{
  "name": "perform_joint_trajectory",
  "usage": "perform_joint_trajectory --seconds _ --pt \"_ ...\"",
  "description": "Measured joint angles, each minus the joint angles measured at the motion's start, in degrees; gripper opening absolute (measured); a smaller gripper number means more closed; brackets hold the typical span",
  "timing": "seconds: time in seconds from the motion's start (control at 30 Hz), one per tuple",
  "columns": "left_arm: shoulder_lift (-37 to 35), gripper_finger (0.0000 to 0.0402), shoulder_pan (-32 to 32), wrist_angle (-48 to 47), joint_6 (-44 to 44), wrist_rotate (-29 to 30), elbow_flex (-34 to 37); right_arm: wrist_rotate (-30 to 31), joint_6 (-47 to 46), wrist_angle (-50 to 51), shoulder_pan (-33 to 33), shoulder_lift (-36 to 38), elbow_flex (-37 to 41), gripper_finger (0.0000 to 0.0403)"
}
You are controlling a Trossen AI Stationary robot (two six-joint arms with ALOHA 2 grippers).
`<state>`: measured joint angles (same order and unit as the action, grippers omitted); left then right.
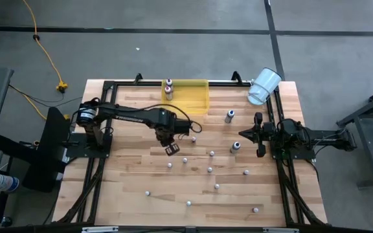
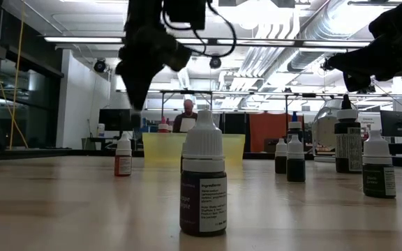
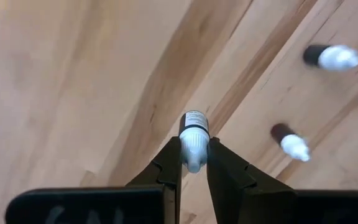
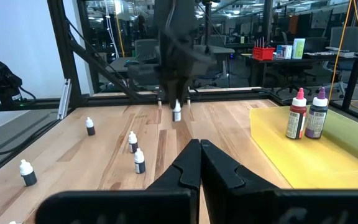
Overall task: Pick & Place food coloring
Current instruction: Put the left small black food coloring bottle into the yellow container
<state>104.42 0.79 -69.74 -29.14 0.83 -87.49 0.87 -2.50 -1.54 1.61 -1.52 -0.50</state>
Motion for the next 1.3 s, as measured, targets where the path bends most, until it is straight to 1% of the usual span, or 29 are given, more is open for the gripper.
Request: perform_joint_trajectory --seconds 0.23,0.43,0.8,0.9,1.1,1.2,1.3 --pt "0.0 0.0044 2.9 -5.2 2.5 2.9 -8.5 0.0 0.0 0.0 0.0 0.0 0.0 0.0000" --pt "0.0 0.0044 7.5 -6.8 4.9 3.5 -12.4 0.0 0.0 0.0 0.0 0.0 0.0 0.0000" --pt "0.8 0.0044 16.3 -6.4 4.4 6.1 -13.4 0.0 0.0 0.0 0.0 0.0 0.0 0.0000" --pt "2.2 0.0044 18.2 -5.2 3.4 7.2 -13.5 0.0 0.0 0.0 0.0 0.0 0.0 0.0000" --pt "5.0 0.0044 21.9 -4.3 3.8 7.2 -13.3 0.0 0.0 0.0 0.0 -0.1 0.0 0.0000" --pt "6.8 0.0044 22.9 -1.9 3.6 9.0 -13.4 0.0 0.0 0.0 0.0 0.0 0.0 0.0000" --pt "8.3 0.0044 23.7 -1.2 3.7 9.3 -13.6 0.0 0.0 0.0 0.0 0.0 0.0 0.0000"
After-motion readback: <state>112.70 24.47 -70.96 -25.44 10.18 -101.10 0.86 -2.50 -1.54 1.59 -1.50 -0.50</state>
